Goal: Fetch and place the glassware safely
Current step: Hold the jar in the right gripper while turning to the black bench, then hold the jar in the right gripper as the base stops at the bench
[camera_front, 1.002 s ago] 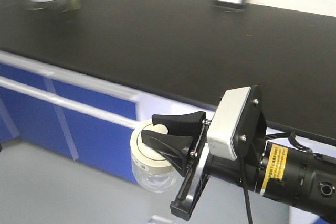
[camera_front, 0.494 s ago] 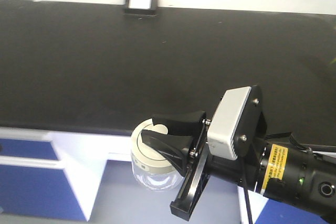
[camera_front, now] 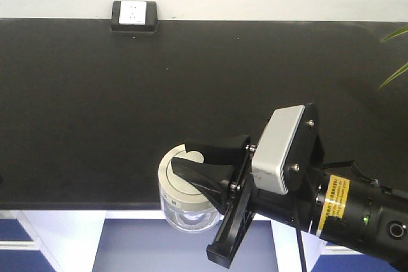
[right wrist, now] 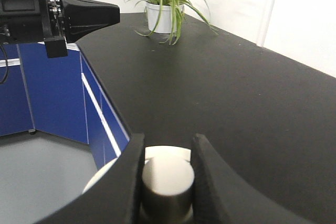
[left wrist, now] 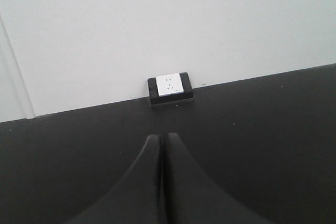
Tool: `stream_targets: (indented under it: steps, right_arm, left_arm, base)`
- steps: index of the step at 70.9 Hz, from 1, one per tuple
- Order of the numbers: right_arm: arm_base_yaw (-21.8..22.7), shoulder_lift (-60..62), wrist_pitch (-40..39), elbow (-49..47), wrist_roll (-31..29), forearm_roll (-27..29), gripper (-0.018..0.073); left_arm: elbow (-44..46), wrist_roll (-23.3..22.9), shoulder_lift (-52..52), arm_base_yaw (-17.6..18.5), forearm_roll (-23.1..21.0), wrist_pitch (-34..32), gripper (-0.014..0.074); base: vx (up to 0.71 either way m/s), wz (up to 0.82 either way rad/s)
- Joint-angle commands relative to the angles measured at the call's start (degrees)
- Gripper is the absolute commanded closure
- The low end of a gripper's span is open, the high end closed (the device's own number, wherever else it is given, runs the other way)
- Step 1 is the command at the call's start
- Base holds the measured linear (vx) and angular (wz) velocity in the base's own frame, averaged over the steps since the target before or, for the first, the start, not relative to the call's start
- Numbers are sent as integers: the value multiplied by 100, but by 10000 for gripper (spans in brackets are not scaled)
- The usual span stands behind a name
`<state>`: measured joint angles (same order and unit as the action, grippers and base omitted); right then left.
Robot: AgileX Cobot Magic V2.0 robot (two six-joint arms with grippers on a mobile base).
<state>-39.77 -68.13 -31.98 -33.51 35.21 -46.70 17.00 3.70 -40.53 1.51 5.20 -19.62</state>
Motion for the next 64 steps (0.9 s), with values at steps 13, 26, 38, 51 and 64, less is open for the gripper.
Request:
stream_targets:
  steps: [13, 26, 38, 51, 64]
  right_arm:
    - [2, 143, -471, -179, -2, 184, 563]
    - [2, 143, -471, -179, -2, 184, 563]
    - [2, 143, -471, -179, -2, 184, 563]
    - [2, 143, -471, -179, -2, 184, 563]
    - [2, 143, -471, -179, -2, 184, 563]
  left_arm:
    - [155, -41, 22, -2, -39, -456, 603]
    - [155, -41, 22, -2, -39, -456, 603]
    - [155, -41, 22, -2, -39, -456, 603]
    - [155, -41, 22, -2, -39, -456, 603]
    - [155, -41, 22, -2, -39, -456, 603]
  base:
    - [18, 1]
    - [17, 3]
    - [15, 2]
    - [12, 1]
    - [9, -1]
